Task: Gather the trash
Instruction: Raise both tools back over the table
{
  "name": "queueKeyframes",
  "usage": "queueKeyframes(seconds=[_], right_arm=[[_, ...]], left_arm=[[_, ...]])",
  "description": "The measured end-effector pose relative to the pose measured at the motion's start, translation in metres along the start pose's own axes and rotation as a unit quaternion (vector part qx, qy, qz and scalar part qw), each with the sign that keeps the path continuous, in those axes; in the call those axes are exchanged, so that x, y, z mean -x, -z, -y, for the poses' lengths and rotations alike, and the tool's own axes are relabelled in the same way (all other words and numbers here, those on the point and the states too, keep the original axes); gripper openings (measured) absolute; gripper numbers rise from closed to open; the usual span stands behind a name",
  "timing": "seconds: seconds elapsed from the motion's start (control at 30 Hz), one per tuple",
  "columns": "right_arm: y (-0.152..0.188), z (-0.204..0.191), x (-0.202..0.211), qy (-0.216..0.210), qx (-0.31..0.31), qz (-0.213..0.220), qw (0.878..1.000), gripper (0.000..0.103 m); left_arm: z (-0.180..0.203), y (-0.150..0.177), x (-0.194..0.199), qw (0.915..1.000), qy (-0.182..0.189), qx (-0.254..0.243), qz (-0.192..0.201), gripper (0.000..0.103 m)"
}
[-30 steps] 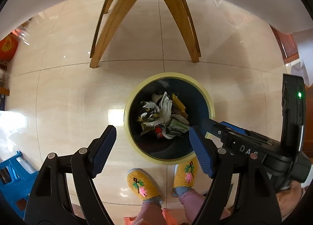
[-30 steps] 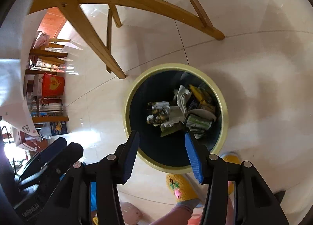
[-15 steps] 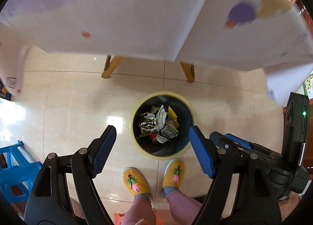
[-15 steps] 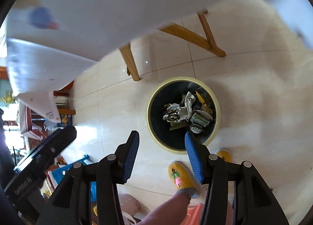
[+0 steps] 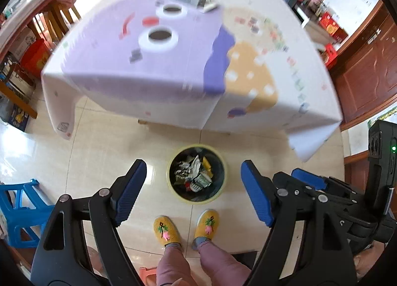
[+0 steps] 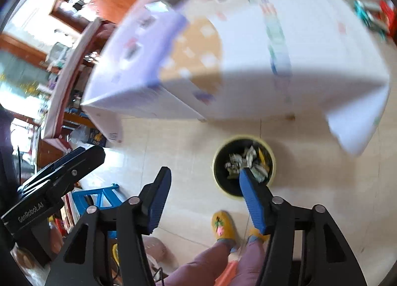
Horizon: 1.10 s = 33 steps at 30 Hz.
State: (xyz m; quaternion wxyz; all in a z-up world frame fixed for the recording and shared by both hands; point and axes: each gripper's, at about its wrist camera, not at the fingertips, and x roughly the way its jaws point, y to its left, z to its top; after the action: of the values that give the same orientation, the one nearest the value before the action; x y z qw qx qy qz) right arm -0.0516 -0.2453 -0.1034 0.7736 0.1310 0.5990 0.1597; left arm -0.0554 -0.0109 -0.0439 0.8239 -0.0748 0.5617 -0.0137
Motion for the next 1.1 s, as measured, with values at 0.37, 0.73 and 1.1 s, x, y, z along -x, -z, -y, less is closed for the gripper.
queueKeyframes(seconds=[0.37,0.73,1.1], right_arm=[[-0.067,-0.064,0.100,-0.037,0.088,0.100,0.990,0.072],[-0.129,-0.083,0.149,-0.050,0.144,0.156,0.976,0.086],[-0.203,-0.082,0.106,-0.011,0.143,0.157,0.977,0.090]], left_arm=[[0.015,-0.044,0.106,0.9956,-0.030,0.003,0.089,0.079],[0.027,-0.085,0.159,0.9846,-0.078,0.011,0.156,0.081],[0.003,-0.138,0.122,0.9852,-0.073,0.024,0.153,0.087]])
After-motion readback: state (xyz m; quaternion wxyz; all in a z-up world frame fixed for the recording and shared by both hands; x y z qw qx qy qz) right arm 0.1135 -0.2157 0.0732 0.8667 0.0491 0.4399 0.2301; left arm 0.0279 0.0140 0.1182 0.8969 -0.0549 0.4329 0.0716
